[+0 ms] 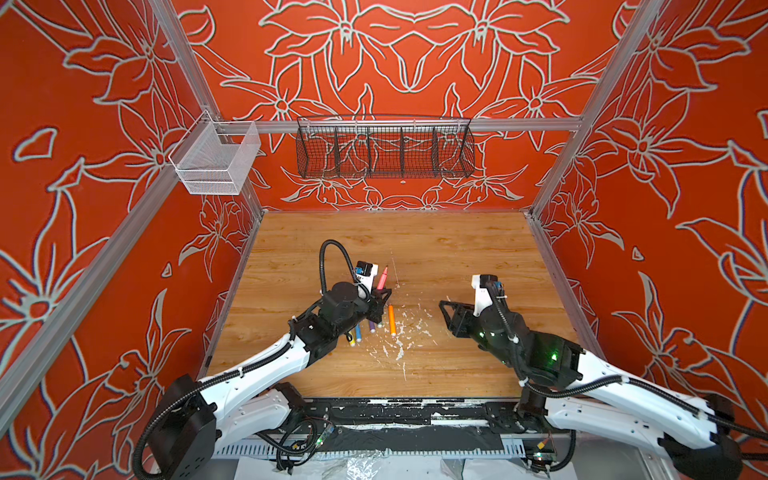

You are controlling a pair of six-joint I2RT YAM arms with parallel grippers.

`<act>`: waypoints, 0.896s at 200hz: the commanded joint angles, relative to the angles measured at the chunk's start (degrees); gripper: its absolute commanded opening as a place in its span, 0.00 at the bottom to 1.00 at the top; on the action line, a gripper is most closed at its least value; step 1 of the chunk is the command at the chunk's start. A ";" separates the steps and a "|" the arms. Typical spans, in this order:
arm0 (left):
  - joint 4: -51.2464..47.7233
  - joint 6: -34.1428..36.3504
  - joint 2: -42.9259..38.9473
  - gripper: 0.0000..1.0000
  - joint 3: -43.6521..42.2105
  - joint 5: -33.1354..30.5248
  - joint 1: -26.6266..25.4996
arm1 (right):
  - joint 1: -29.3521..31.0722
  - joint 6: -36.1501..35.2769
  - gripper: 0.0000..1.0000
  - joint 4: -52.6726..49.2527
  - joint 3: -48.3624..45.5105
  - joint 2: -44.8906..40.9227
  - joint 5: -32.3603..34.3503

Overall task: Insert the pens into the pen caps
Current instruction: 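Open the right gripper and draw it back toward the caps, then lower the right gripper onto a translucent cap and grasp it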

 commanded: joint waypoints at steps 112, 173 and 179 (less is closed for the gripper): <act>1.76 0.65 -2.51 0.00 -0.27 2.36 0.14 | -14.14 -1.35 0.40 -6.89 -8.24 11.90 -8.25; 2.12 1.05 -3.34 0.00 -0.83 3.03 0.14 | -17.08 -2.25 0.39 -3.45 -7.64 20.81 -9.81; 2.22 1.01 -3.32 0.00 -0.81 2.96 0.14 | -17.28 -2.46 0.39 -3.17 -7.29 21.69 -9.85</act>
